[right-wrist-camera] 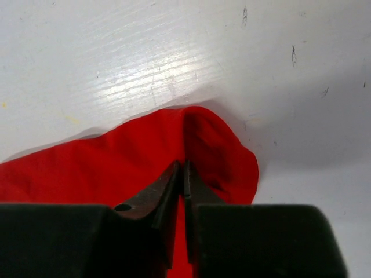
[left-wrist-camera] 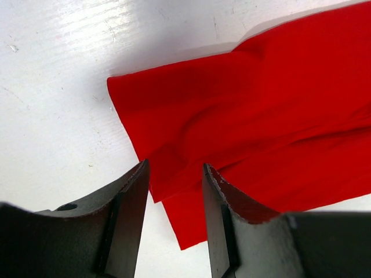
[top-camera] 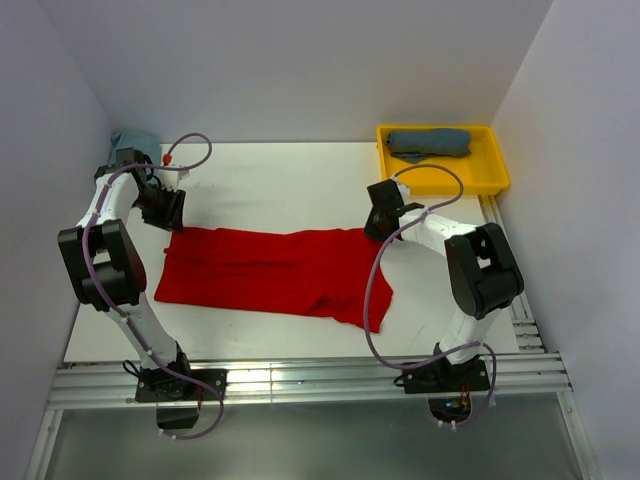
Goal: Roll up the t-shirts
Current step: Fold the tshirt
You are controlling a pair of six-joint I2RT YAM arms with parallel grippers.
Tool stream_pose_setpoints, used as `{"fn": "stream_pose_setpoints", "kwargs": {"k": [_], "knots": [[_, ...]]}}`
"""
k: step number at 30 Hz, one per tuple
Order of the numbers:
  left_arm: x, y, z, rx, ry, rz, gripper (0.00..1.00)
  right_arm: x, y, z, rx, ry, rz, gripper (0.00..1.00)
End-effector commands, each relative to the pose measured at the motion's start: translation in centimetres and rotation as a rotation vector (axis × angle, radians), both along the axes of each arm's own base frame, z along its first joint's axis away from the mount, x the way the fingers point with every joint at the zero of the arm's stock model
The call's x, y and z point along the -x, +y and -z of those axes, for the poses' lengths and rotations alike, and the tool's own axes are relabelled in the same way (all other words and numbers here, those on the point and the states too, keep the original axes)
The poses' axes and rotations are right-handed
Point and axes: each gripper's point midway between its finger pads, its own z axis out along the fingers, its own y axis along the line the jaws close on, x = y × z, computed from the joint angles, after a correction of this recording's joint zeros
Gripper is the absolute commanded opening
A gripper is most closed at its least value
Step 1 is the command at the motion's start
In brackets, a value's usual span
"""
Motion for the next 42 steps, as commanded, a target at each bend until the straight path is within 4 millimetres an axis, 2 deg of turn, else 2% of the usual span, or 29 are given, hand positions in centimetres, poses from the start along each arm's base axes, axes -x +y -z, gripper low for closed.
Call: {"fn": "stream_pose_setpoints", "kwargs": {"k": [1,2,5,10,13,16,17,20,23,24,26,27,31,34,38,41,42], "knots": [[-0.2,0.2,-1.6,-0.012,-0.047,-0.014,0.47,-2.2,-0.3,-1.8,-0.009,-0.058,0.011,0.1],[-0.1,0.3,-1.4,-0.015,-0.045,-0.015,0.47,-2.3,-0.5,-1.8,-0.011,-0.059,0.016,0.05],[0.0,0.5,-0.9,-0.025,-0.044,-0.023,0.45,-3.1,-1.4,-2.1,-0.018,-0.061,0.034,0.02],[0.0,1.5,-0.3,-0.01,-0.046,-0.059,0.39,-3.7,-3.0,-2.0,-0.017,-0.062,0.064,0.01],[0.1,1.5,0.3,0.005,-0.036,-0.064,0.38,-3.8,-2.9,-2.0,-0.031,-0.062,0.057,0.02],[0.3,1.3,1.1,0.021,-0.022,-0.068,0.4,-3.7,-2.7,-2.3,-0.045,-0.065,0.041,0.14],[0.1,1.3,1.3,0.019,-0.025,-0.072,0.41,-3.6,-2.7,-2.4,-0.046,-0.068,0.039,0.24],[-0.1,1.4,1.9,0.024,-0.019,-0.083,0.45,-3.1,-2.8,-3.4,-0.049,-0.086,0.035,0.36],[-0.7,1.6,2.3,0.02,-0.028,-0.097,0.5,-2.4,-3.2,-4.7,-0.05,-0.109,0.038,0.44],[-1.3,1.9,2.5,0.012,-0.041,-0.109,0.51,-2.2,-3.1,-5.6,-0.057,-0.131,0.038,0.45],[-2.2,2.3,2.9,0.014,-0.048,-0.125,0.52,-1.5,-3.2,-5.8,-0.065,-0.139,0.041,0.46],[-2.8,2.1,3.0,0.033,-0.057,-0.127,0.52,-1.4,-3.1,-6.5,-0.077,-0.161,0.038,0.47],[-4.8,1.9,4.2,0.088,-0.042,-0.141,0.51,-0.9,-3.3,-6.0,-0.071,-0.153,0.031,0.48],[-6.0,1.5,4.3,0.135,-0.061,-0.137,0.52,-1.0,-3.1,-5.1,-0.067,-0.134,0.022,0.48],[-6.6,1.0,4.5,0.18,-0.052,-0.137,0.51,-1.7,-2.7,-4.3,-0.077,-0.125,0.011,0.49],[-6.6,1.0,4.6,0.181,-0.046,-0.14,0.45,-2.5,-2.4,-3.4,-0.075,-0.107,0.004,0.49],[-6.6,1.1,4.6,0.177,-0.046,-0.141,0.39,-3.0,-2.2,-2.9,-0.073,-0.095,0.001,0.49]]}}
